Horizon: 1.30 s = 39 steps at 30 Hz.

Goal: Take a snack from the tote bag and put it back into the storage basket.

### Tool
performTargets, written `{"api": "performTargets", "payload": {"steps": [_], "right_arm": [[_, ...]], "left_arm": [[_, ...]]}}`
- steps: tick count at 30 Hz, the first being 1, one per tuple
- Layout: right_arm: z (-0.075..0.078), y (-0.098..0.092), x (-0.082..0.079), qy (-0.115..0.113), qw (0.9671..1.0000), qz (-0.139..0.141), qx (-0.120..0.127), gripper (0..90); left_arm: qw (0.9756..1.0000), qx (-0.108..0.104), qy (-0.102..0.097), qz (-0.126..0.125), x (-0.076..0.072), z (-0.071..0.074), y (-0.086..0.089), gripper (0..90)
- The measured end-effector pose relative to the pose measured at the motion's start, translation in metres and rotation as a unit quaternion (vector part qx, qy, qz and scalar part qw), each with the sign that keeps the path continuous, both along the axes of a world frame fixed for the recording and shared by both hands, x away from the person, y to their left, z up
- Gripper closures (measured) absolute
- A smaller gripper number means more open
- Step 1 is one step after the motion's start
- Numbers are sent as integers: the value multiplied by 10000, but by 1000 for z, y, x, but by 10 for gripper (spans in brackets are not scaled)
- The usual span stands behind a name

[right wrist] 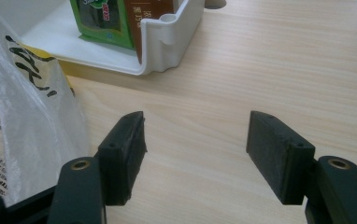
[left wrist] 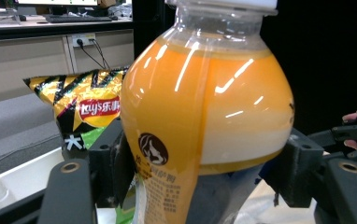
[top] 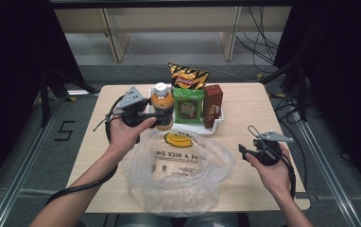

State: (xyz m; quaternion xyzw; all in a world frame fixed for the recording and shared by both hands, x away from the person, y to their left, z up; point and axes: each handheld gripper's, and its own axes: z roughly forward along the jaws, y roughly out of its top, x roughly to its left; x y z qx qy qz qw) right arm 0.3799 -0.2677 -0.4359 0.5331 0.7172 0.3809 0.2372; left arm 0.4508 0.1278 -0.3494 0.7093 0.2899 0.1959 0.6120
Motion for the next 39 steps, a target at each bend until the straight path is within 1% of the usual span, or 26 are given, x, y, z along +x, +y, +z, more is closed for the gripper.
{"api": "performTargets", "payload": {"steps": [2, 3, 4, 5, 8, 10, 11, 13, 18, 20, 22, 27, 29, 30, 34, 35, 37, 38, 39], "right_arm": [[0, 0, 0, 15, 10000, -11, 25, 378], [0, 2, -1, 88, 9998, -107, 109, 378], [0, 3, -2, 118, 9998, -131, 135, 378], [0, 0, 0, 6, 10000, -6, 18, 378], [-1, -1, 0, 16, 10000, 14, 9, 378], [-1, -2, 1, 12, 10000, 37, -44, 378], [-1, -1, 1, 11, 10000, 25, -6, 378], [-1, -1, 0, 60, 10000, 2, -5, 378], [-2, -1, 1, 56, 10000, 52, 15, 378], [-2, 0, 1, 101, 9999, 63, 54, 378], [-2, -1, 1, 64, 10000, 58, 3, 378], [-2, -1, 1, 61, 10000, 57, 16, 378], [-2, -1, 1, 63, 10000, 53, 11, 378], [-2, 2, -1, 145, 9998, -80, 120, 378], [-2, 1, 0, 147, 9998, -62, 71, 378], [-2, 1, 0, 185, 9998, -61, 98, 378], [-3, 0, 0, 106, 9999, -68, 87, 378], [-3, 1, 0, 103, 9998, -92, 147, 378], [-3, -3, 2, 49, 10000, 52, -1, 378]], "left_arm": [[10000, 14, 0, 18, 2, 2, -1, 327], [10000, 22, -16, 11, 3, 2, -1, 326], [10000, 23, -20, -1, 4, 2, -2, 326], [10000, 29, -11, 11, 6, 3, -2, 326], [10000, 6, -18, 17, 10, 3, -2, 326], [10000, 0, -45, 7, 15, 3, -1, 326], [10000, -3, -41, 14, 17, 3, -1, 326], [10000, 4, -42, 33, 20, 3, -1, 326], [10000, 14, -31, 75, 29, 2, -2, 326], [10000, -9, -17, 84, 32, 0, -2, 326], [10000, 17, -19, 75, 35, -1, -3, 326], [9999, 58, 16, 108, 42, -7, -5, 325], [9999, 41, 39, 122, 45, -9, -6, 325], [9999, 40, 55, 142, 46, -10, -6, 325], [9998, 24, 80, 204, 52, -12, -5, 326], [9997, 27, 84, 211, 53, -13, -4, 325], [9997, 49, 102, 238, 56, -15, -3, 325], [9996, 49, 115, 260, 58, -17, -2, 325], [9996, 52, 125, 267, 59, -18, -2, 325]]}}
